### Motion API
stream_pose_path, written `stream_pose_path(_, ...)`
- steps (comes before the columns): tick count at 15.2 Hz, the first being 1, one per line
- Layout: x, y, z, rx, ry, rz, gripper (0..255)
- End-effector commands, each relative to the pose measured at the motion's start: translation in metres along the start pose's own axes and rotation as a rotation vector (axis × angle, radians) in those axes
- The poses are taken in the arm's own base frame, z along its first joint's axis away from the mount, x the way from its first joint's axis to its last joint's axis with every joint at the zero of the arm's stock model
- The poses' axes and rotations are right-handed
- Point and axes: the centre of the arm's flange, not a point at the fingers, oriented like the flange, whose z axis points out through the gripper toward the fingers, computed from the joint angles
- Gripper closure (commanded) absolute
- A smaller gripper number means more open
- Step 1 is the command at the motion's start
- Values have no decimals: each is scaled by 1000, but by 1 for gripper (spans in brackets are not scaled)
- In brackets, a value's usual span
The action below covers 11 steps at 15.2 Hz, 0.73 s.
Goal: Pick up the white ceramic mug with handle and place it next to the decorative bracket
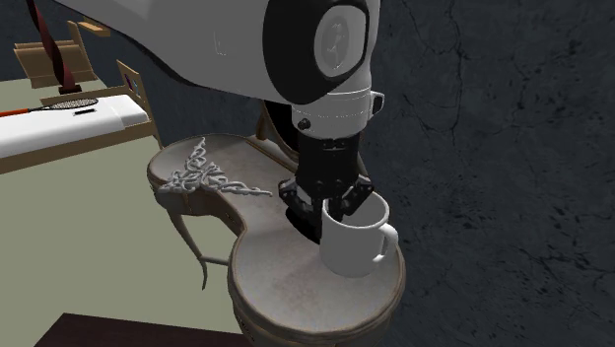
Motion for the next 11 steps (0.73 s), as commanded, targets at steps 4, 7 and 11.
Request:
stream_pose_path(4, 0, 0, -26, 0, 0, 0, 255)
stream_pose_path(7, 0, 0, -42, 0, 0, 0, 255)
stream_pose_path(11, 0, 0, -63, 0, 0, 0, 255)
